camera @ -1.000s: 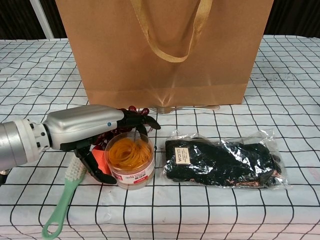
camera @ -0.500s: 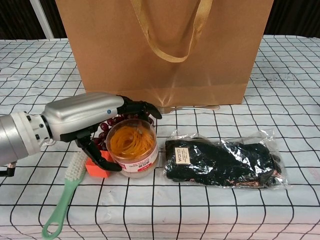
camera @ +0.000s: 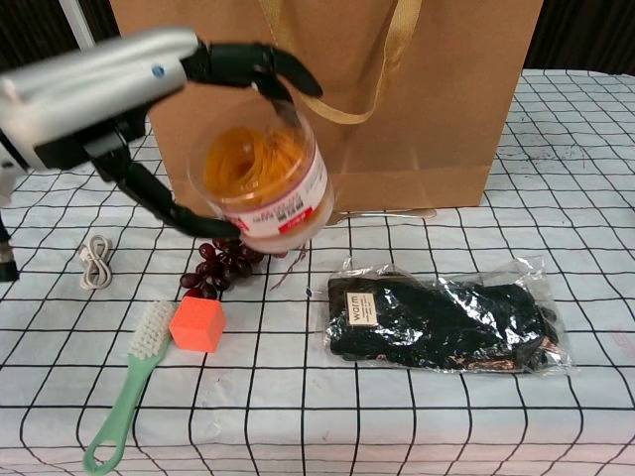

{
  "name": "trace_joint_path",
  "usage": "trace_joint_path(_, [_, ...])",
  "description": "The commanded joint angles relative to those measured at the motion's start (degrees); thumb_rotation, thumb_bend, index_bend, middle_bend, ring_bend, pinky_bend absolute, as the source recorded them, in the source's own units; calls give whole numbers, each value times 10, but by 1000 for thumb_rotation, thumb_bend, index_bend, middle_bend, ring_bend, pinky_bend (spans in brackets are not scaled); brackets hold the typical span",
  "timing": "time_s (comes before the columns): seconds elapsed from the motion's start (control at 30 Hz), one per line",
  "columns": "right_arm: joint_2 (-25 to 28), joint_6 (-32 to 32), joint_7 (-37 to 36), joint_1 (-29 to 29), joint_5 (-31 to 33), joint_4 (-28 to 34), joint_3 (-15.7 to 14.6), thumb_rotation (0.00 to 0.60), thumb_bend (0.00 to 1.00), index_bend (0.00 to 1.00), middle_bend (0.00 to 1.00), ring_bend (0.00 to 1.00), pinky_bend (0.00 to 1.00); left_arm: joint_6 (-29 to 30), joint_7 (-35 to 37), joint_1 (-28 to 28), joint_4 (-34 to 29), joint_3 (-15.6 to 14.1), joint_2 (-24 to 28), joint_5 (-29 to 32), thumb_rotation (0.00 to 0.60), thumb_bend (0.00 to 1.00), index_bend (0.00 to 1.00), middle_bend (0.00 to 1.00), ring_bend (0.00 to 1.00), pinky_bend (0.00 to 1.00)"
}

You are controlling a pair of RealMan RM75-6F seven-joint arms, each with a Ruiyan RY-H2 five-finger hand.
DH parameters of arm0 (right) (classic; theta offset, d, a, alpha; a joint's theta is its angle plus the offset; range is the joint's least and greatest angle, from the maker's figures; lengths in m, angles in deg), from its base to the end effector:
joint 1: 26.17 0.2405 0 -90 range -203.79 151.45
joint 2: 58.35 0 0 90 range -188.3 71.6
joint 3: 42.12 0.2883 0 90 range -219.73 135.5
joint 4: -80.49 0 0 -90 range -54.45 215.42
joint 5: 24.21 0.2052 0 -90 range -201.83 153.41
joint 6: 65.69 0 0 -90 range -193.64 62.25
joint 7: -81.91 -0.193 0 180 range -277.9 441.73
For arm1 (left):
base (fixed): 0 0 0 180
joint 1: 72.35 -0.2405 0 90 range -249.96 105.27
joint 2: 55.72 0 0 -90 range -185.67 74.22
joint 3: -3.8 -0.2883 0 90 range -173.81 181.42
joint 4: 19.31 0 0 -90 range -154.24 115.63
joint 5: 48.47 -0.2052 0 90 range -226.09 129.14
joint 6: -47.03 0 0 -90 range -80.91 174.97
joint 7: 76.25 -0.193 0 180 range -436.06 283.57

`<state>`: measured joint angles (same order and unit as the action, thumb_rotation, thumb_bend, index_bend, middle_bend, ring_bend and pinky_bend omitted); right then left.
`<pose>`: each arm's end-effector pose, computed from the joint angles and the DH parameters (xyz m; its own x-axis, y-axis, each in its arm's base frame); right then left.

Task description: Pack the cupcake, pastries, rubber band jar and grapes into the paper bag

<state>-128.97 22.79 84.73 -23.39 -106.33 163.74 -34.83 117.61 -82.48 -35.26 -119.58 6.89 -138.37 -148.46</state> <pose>-0.3688 -0.2338 0.1834 0.4739 0.1155 0.8730 -0.8794 0.1130 0.4625 -0.0746 0.2983 0.0199 0.2480 0.1321 0.9597 0.6503 -0.7569 -0.0639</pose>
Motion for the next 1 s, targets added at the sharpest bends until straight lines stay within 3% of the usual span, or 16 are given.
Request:
trace_joint_path(0.03, [0, -1, 1, 0, 0, 0, 0, 600, 155, 127, 120, 191, 218, 33, -33, -2, -49, 34, 37, -13, 600, 286, 205, 424, 177, 129])
trace_joint_path(0.23, [-1, -1, 0, 0, 1, -1, 0, 600, 155, 126, 120, 191, 217, 74, -68, -3, -104, 99, 80, -2, 600, 286, 211, 434, 177, 140])
trace_joint_path(0.37, [-2, -1, 2, 0, 2, -2, 1, 600, 155, 125, 120, 191, 217, 81, -82, 12, -119, 159, 99, 33, 600, 286, 217, 434, 177, 146])
trace_joint_path(0.6, [-6, -4, 6, 1, 7, -7, 2, 600, 155, 125, 120, 190, 217, 54, -82, 58, -93, 241, 107, 125, 600, 286, 222, 434, 177, 160])
trace_joint_path(0.87, [-7, -7, 5, 1, 13, -11, 4, 600, 155, 127, 120, 191, 217, -23, -72, 107, -29, 271, 103, 238, 600, 285, 223, 434, 177, 159])
trace_joint_path(1.0, [-5, -7, 4, 0, 17, -10, 6, 600, 155, 127, 120, 191, 217, -45, -77, 125, 6, 264, 92, 256, 600, 281, 223, 434, 177, 159])
